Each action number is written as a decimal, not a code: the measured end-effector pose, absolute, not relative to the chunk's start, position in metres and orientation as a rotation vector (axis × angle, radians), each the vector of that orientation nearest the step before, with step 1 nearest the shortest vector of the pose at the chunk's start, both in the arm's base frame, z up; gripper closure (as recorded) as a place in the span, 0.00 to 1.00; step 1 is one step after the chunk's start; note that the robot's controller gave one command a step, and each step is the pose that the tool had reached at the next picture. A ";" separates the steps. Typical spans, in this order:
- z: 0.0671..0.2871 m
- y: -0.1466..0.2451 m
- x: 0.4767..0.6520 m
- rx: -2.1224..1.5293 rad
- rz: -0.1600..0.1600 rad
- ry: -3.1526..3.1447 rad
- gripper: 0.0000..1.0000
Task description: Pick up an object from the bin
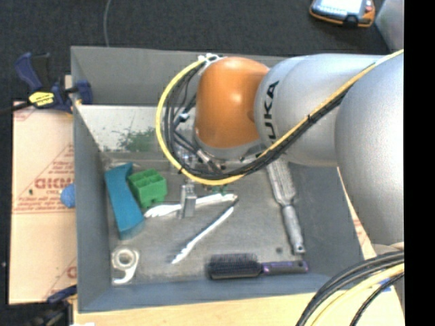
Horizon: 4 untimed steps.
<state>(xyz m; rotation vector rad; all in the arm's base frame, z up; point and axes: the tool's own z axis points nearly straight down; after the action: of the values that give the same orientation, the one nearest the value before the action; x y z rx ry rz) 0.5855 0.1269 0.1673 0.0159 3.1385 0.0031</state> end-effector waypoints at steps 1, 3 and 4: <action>0.167 0.127 0.585 0.016 0.003 3.138 0.00; 0.124 0.077 0.508 0.043 0.001 3.146 0.00; 0.131 0.070 0.586 -0.197 0.004 3.104 0.00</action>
Offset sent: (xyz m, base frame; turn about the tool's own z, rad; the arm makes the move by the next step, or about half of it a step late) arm -0.0013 -0.0197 0.0241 -0.1465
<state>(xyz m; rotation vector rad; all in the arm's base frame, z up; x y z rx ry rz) 0.5859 0.0700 0.1309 -0.1971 3.1035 0.0041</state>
